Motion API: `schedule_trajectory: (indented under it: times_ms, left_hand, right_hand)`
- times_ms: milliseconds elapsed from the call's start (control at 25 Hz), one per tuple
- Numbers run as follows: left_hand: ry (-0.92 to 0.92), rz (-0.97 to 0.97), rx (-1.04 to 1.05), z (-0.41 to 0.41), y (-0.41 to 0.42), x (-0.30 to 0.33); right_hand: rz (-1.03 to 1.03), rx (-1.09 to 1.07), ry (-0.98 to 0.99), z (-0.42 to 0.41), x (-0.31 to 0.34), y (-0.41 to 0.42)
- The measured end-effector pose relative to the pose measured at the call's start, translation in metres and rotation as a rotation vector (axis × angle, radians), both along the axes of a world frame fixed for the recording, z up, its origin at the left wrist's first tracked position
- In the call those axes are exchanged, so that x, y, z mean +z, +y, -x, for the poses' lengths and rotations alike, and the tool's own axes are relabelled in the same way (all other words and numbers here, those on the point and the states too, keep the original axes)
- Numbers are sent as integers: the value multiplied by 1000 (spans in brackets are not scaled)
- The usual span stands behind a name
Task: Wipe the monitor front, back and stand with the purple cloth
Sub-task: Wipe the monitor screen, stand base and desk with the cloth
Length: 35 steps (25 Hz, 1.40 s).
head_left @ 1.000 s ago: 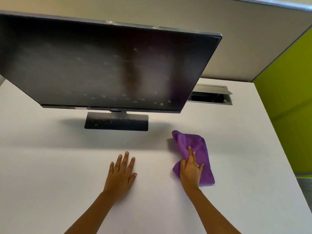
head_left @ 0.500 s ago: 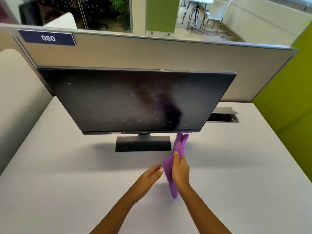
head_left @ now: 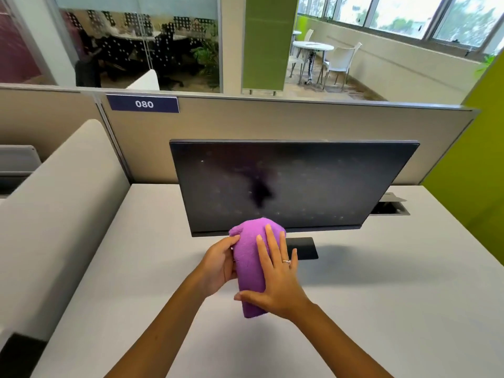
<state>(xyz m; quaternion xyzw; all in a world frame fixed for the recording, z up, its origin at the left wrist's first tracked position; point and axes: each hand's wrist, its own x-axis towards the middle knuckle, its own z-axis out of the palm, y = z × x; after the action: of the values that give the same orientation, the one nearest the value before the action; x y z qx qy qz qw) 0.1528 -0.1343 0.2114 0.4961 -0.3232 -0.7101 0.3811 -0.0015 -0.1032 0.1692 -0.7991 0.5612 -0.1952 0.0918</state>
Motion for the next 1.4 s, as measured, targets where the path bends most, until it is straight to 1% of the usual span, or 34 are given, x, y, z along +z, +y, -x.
schedule_trajectory:
  times_ms: [80, 160, 240, 280, 320, 360, 400, 440, 480, 520, 560, 600, 640, 720, 760, 840, 920, 1000, 1040, 1240, 1400]
  left_hand:
    - [-38, 47, -50, -18, -2, 13]
    - [-113, 124, -76, -35, -6, 27]
    - [-258, 227, -54, -53, -11, 47]
    - [-338, 295, -1, -62, -15, 55]
    - [-441, 390, 89, -72, -18, 61]
    - [-582, 505, 213, -82, -22, 66]
    - [-724, 621, 331, -90, -27, 69]
    - [-815, 720, 409, -98, -32, 72]
    - [-826, 781, 450, -106, -39, 75]
    - [-770, 793, 450, -112, -48, 81]
    - [-676, 769, 421, -118, -59, 86]
    - [-580, 729, 373, -121, -69, 94]
    - [-503, 696, 321, -123, -79, 100]
    - [-384, 650, 233, -122, -93, 110]
    - [-321, 619, 201, -120, -97, 113]
    - [-220, 583, 164, -115, -99, 116]
    - [-170, 584, 155, -113, -100, 114]
    - [-157, 600, 147, -116, -101, 110]
    - [-158, 601, 146, -117, -101, 109]
    - [-188, 613, 148, -115, -104, 108]
    - [-161, 614, 173, -112, -108, 104]
  right_hand:
    - [109, 55, -116, -18, 2, 0]
    - [209, 85, -154, -36, 9, -2]
    - [174, 62, -221, -52, 28, -3]
    - [130, 5, -272, -59, 39, -2]
    - [62, -101, -360, -66, 47, -2]
    - [63, -154, -392, -72, 56, -4]
    - [132, -203, -452, -79, 66, -8]
    - [243, -246, -576, -84, 72, -13]
    - [328, -240, -665, -87, 74, -20]
    - [412, -290, -671, -90, 80, -31]
    - [467, -344, -683, -93, 88, -45]
    - [511, -408, -617, -98, 100, -58]
    - [532, -440, -503, -104, 115, -68]
    - [542, -376, -187, -111, 131, -92]
    - [537, -329, -62, -113, 132, -104]
    - [543, -238, 108, -117, 130, -126]
    - [567, -121, 213, -121, 133, -141]
    - [576, -15, 273, -128, 139, -150]
    - [585, 2, 295, -132, 142, -151]
    - [644, -6, 279, -126, 145, -158]
    - [641, -85, 299, -85, 143, -161]
